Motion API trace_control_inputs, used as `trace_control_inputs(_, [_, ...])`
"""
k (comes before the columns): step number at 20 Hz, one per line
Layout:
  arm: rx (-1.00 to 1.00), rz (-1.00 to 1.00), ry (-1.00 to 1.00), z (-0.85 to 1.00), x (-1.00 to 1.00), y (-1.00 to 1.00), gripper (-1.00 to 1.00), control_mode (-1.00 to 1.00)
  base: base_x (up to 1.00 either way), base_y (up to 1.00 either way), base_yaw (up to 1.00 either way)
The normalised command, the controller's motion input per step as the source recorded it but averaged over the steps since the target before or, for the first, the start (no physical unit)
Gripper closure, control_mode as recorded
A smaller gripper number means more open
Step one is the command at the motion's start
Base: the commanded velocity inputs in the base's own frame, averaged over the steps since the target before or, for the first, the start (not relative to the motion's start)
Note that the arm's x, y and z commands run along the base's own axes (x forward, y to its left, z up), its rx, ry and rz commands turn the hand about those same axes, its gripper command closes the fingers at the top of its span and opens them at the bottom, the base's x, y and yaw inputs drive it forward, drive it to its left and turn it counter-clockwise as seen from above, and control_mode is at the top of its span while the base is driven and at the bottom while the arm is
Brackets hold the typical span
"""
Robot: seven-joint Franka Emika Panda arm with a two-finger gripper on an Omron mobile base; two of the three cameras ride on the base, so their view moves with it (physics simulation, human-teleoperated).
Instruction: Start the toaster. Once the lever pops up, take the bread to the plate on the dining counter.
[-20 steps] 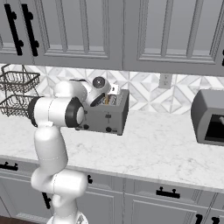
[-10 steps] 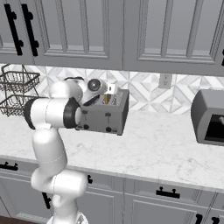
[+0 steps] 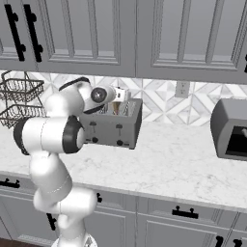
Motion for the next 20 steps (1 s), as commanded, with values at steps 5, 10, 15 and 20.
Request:
trace_control_inputs(5, [0.0, 0.0, -0.01, 0.26, -0.74, -0.01, 1.0, -1.0, 0.0, 0.0, 0.0])
trace_control_inputs(10, [0.0, 0.0, -0.02, 0.6, -0.92, 0.0, 1.0, -1.0, 0.0, 0.0, 0.0])
trace_control_inputs(15, [0.0, 0.0, -0.06, 1.0, -0.82, 0.0, 1.0, -1.0, 0.0, 0.0, 0.0])
trace_control_inputs(20, [0.02, 0.0, 0.0, 1.0, -0.75, 0.0, 1.0, -1.0, 0.0, 0.0, 0.0])
